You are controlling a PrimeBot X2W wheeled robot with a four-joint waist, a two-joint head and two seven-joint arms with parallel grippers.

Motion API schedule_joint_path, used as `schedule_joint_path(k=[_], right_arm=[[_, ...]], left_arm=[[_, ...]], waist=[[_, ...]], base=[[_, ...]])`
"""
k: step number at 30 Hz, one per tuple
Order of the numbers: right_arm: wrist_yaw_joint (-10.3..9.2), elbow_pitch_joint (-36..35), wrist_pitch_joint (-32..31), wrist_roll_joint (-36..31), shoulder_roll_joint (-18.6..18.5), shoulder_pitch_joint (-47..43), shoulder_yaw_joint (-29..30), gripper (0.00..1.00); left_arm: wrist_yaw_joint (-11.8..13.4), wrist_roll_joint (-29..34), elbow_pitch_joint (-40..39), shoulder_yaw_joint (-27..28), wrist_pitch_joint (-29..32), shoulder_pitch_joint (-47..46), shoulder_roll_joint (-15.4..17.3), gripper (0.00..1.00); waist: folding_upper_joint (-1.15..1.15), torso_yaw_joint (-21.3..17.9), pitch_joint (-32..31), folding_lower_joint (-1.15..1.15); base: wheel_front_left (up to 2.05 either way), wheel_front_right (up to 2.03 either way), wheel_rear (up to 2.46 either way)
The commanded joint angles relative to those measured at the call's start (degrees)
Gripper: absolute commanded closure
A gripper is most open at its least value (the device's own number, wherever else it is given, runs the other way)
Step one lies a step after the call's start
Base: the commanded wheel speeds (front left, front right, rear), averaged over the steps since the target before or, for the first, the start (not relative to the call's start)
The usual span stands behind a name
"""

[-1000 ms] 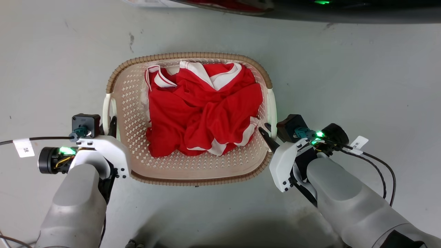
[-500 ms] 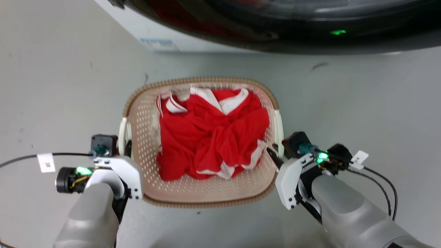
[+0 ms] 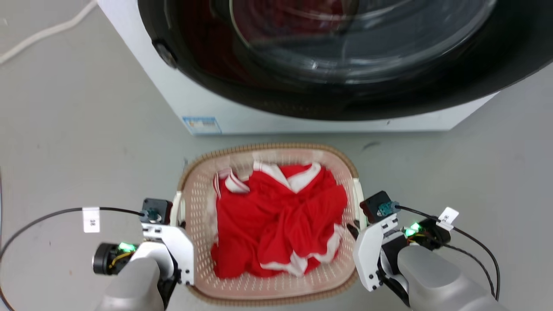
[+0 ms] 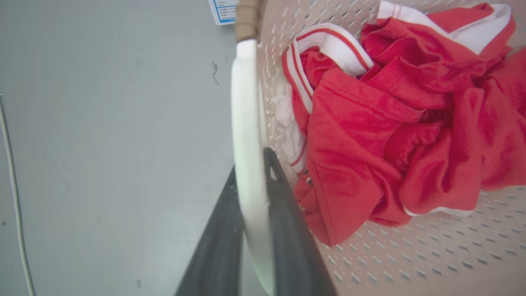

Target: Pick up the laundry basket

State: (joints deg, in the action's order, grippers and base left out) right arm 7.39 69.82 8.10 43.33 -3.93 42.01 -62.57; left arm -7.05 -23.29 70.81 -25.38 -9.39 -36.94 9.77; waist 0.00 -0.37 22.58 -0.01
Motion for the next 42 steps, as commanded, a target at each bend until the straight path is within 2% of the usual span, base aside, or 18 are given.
schedule_joint_path(k=[1, 20, 30, 42], right_arm=[[0.18, -0.71, -1.36, 1.04, 1.45, -0.63, -1.03, 1.0], [0.15, -5.21, -11.68, 10.58, -3.3, -3.14, -8.08, 1.0], [0.09, -5.34, -13.29, 13.23, -3.71, -6.09, -9.93, 1.0], [0.08, -2.75, -16.67, 15.45, -3.62, -6.78, -10.54, 1.0]], left_arm=[[-0.73, -1.62, -0.79, -2.09, 2.13, 1.12, -1.99, 1.0], [-0.73, -15.22, -5.66, -16.0, 18.27, 4.03, 1.98, 1.0], [-0.67, -20.93, -6.59, -21.63, 21.88, 5.78, 3.74, 1.0], [-0.67, -25.81, -5.69, -26.33, 24.25, 6.41, 3.5, 1.0]], waist=[[0.0, -0.96, -4.16, 0.01], [0.0, -0.79, -15.66, 0.01], [0.0, -0.54, -20.86, 0.01], [0.0, -0.18, -22.95, 0.01]], base=[[0.0, 0.0, 0.0], [0.0, 0.0, 0.0], [0.0, 0.0, 0.0], [0.0, 0.0, 0.0]])
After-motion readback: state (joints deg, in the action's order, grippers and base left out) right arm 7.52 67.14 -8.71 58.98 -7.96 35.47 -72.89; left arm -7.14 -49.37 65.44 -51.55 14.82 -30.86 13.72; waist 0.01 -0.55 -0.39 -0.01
